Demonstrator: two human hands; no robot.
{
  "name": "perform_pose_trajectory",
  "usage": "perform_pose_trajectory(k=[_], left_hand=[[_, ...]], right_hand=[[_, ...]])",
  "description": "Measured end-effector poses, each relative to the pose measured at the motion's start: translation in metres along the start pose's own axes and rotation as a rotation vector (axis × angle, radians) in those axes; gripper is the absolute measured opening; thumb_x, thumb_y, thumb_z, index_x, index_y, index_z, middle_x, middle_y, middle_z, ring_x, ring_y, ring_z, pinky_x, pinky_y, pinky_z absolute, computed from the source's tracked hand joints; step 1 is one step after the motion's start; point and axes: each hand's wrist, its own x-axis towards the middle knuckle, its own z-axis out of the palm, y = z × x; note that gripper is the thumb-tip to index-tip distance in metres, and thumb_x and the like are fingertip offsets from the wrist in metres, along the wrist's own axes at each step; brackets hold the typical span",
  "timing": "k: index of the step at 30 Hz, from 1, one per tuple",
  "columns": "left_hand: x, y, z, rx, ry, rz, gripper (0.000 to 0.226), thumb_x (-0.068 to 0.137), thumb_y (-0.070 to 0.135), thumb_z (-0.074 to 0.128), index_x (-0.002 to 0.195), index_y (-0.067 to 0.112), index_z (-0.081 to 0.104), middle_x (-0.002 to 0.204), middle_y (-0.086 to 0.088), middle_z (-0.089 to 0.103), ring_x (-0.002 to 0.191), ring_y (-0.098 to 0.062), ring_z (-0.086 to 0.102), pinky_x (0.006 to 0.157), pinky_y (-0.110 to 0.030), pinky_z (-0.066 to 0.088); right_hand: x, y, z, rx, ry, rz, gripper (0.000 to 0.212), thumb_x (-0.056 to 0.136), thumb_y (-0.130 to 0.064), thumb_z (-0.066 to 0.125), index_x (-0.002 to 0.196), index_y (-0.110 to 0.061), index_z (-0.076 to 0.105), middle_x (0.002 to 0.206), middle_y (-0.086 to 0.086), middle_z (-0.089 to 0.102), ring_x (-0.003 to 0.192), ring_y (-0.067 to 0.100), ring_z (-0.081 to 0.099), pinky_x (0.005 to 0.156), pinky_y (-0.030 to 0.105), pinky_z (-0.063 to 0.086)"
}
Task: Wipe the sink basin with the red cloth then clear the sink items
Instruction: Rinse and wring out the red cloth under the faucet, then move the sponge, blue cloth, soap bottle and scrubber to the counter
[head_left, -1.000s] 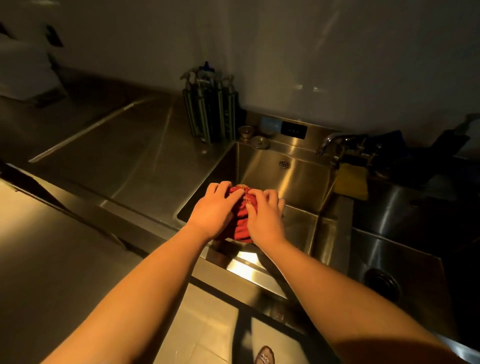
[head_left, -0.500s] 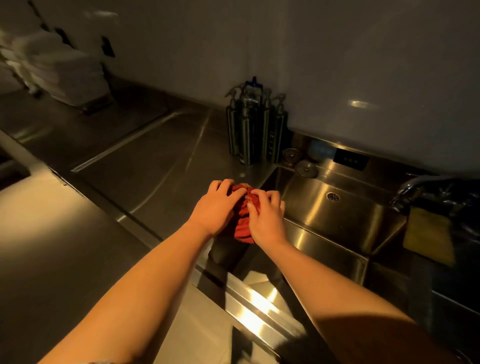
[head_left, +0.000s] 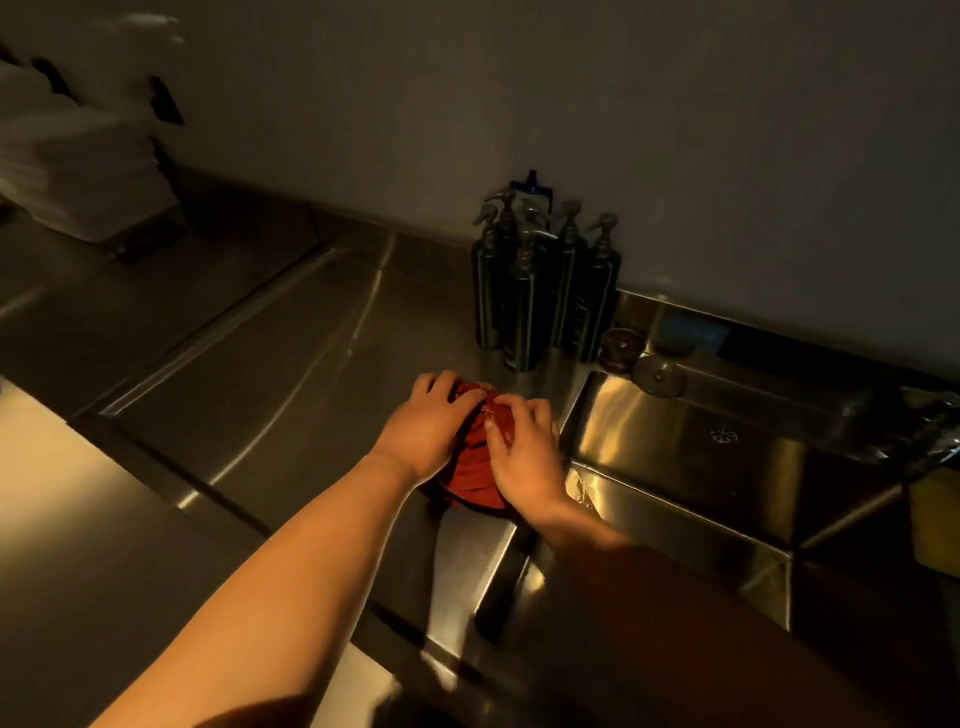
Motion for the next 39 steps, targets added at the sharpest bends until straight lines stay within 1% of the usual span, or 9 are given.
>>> perform_pose_trajectory(k=[3, 6, 8, 10, 14, 19, 26, 33, 39], left_hand=[[0.008, -0.036, 0.007, -0.014, -0.034, 0.005, 0.055, 0.088, 0.013, 0.049, 0.141, 0.024, 0.037, 0.136, -0.011, 0.036, 0.122, -0.032, 0.031, 0.094, -0.044, 0.044], [0.013, -0.065, 0.018, -0.028, -0.108, 0.037, 0.062, 0.083, 0.01, 0.051, 0.142, 0.022, 0.035, 0.134, -0.012, 0.036, 0.12, -0.032, 0.032, 0.1, -0.036, 0.037], [0.017, -0.078, 0.026, -0.05, -0.171, 0.064, 0.065, 0.081, 0.012, 0.053, 0.143, 0.019, 0.035, 0.131, -0.014, 0.038, 0.119, -0.032, 0.035, 0.102, -0.033, 0.031], [0.019, -0.087, 0.033, -0.066, -0.218, 0.081, 0.065, 0.081, 0.017, 0.053, 0.143, 0.019, 0.035, 0.131, -0.014, 0.04, 0.119, -0.033, 0.038, 0.104, -0.033, 0.03], [0.022, -0.09, 0.045, -0.073, -0.227, 0.065, 0.062, 0.082, 0.036, 0.053, 0.14, 0.025, 0.035, 0.139, -0.007, 0.038, 0.128, -0.028, 0.034, 0.106, -0.044, 0.03], [0.035, -0.073, 0.043, -0.066, -0.145, 0.088, 0.048, 0.09, 0.04, 0.044, 0.135, 0.024, 0.039, 0.142, -0.004, 0.036, 0.132, -0.024, 0.032, 0.109, -0.055, 0.022], [0.054, -0.011, 0.034, -0.037, -0.066, 0.246, 0.047, 0.091, 0.035, 0.044, 0.136, 0.021, 0.04, 0.14, -0.003, 0.039, 0.13, -0.021, 0.034, 0.109, -0.049, 0.026], [0.061, 0.106, 0.036, -0.045, -0.03, 0.42, 0.049, 0.089, 0.035, 0.047, 0.135, 0.023, 0.042, 0.138, -0.001, 0.042, 0.127, -0.02, 0.039, 0.104, -0.04, 0.03], [0.053, 0.211, 0.041, -0.05, -0.045, 0.516, 0.049, 0.088, 0.034, 0.049, 0.134, 0.022, 0.042, 0.137, -0.001, 0.043, 0.125, -0.022, 0.042, 0.103, -0.042, 0.032]], right_hand=[[0.015, -0.008, 0.03, -0.016, -0.024, 0.027, 0.03, 0.092, -0.031, 0.05, 0.121, -0.022, 0.052, 0.121, 0.006, 0.043, 0.111, 0.028, 0.045, 0.1, 0.039, 0.038], [0.025, -0.011, 0.058, -0.047, -0.019, 0.066, 0.03, 0.091, -0.03, 0.053, 0.12, -0.023, 0.054, 0.119, 0.008, 0.046, 0.105, 0.03, 0.045, 0.097, 0.038, 0.037], [0.028, -0.011, 0.072, -0.094, -0.019, 0.112, 0.031, 0.09, -0.031, 0.053, 0.12, -0.023, 0.056, 0.12, 0.009, 0.047, 0.103, 0.03, 0.045, 0.096, 0.035, 0.036], [0.029, -0.008, 0.08, -0.133, -0.002, 0.094, 0.035, 0.088, -0.036, 0.05, 0.118, -0.021, 0.06, 0.118, 0.01, 0.051, 0.099, 0.031, 0.046, 0.092, 0.035, 0.037], [0.031, -0.002, 0.082, -0.173, -0.023, 0.051, 0.038, 0.088, -0.035, 0.058, 0.123, -0.02, 0.059, 0.121, 0.011, 0.052, 0.1, 0.034, 0.047, 0.09, 0.038, 0.038], [0.032, 0.002, 0.069, -0.146, 0.0, 0.162, 0.048, 0.087, -0.045, 0.055, 0.134, -0.034, 0.047, 0.141, 0.001, 0.038, 0.122, 0.026, 0.036, 0.098, 0.035, 0.037], [0.014, 0.032, -0.001, -0.185, 0.146, 0.226, 0.046, 0.088, -0.036, 0.055, 0.132, -0.023, 0.048, 0.134, 0.008, 0.041, 0.122, 0.029, 0.038, 0.098, 0.039, 0.04], [-0.038, 0.086, -0.091, -0.21, 0.304, 0.331, 0.041, 0.088, -0.03, 0.056, 0.127, -0.019, 0.051, 0.13, 0.009, 0.043, 0.118, 0.029, 0.043, 0.1, 0.036, 0.037], [-0.095, 0.139, -0.171, -0.261, 0.384, 0.398, 0.038, 0.089, -0.031, 0.054, 0.124, -0.017, 0.053, 0.13, 0.01, 0.044, 0.12, 0.028, 0.042, 0.101, 0.038, 0.037]])
